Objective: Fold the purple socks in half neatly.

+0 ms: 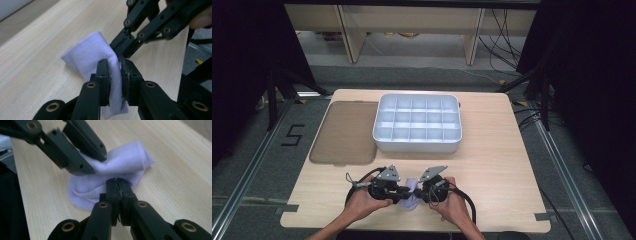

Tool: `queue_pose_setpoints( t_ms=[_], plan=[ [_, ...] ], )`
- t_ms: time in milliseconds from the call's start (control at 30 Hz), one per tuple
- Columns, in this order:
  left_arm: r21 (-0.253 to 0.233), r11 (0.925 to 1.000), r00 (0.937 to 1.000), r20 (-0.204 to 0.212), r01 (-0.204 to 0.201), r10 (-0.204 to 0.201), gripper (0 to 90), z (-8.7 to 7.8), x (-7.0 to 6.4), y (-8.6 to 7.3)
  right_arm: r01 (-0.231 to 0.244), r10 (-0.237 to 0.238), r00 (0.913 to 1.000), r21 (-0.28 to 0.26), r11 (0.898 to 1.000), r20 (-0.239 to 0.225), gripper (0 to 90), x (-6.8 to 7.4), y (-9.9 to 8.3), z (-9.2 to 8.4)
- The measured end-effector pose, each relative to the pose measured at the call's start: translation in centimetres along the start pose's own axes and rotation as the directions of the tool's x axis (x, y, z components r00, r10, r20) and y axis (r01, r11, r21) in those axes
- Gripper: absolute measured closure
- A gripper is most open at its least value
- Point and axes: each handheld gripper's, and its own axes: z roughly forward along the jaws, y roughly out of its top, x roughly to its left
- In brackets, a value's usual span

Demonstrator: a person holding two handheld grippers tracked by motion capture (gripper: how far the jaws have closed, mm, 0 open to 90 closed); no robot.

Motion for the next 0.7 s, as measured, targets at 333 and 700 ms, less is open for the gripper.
queue_pose_setpoints(
  t_ms=[333,700],
  plan=[
    [0.036,0.9990,0.9996,-0.002,-0.028,0.028,77.4,1.0,-0.2,0.0,-0.040,0.042,0.9985,-0.046,0.998,0.034,87.8,-1.6,-0.1,-1.9],
    [0.035,0.9992,0.9998,-0.005,-0.020,0.021,76.3,1.1,-0.5,0.0,0.031,-0.028,0.9976,-0.038,0.999,0.063,88.2,-0.6,1.9,-0.9]
  ],
)
